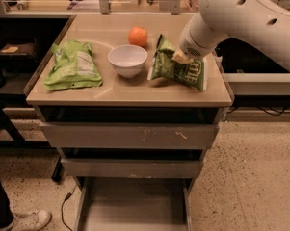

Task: Pick green jalapeno chip bag from bottom drawer and place on counter

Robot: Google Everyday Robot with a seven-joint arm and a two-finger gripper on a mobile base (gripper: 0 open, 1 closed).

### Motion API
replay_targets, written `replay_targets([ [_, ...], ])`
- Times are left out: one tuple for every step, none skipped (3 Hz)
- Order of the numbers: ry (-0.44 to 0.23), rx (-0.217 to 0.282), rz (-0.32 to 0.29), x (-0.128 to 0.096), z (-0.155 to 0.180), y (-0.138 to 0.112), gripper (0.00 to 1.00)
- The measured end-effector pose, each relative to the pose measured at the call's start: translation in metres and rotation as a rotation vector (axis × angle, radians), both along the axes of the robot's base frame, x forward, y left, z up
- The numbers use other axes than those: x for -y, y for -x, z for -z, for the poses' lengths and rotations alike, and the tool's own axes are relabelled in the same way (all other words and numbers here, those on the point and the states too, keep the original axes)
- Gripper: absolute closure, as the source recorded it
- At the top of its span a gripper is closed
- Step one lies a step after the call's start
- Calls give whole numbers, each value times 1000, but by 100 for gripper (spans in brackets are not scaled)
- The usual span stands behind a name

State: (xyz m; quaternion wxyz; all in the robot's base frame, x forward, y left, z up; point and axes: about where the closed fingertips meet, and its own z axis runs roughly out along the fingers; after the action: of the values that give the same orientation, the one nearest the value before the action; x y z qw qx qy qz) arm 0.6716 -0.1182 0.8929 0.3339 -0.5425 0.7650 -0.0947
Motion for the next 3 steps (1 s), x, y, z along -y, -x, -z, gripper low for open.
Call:
replay_targets([
  [0,0,0,0,0,0,36],
  [0,0,0,0,0,0,12],
  [0,0,0,0,0,0,0],
])
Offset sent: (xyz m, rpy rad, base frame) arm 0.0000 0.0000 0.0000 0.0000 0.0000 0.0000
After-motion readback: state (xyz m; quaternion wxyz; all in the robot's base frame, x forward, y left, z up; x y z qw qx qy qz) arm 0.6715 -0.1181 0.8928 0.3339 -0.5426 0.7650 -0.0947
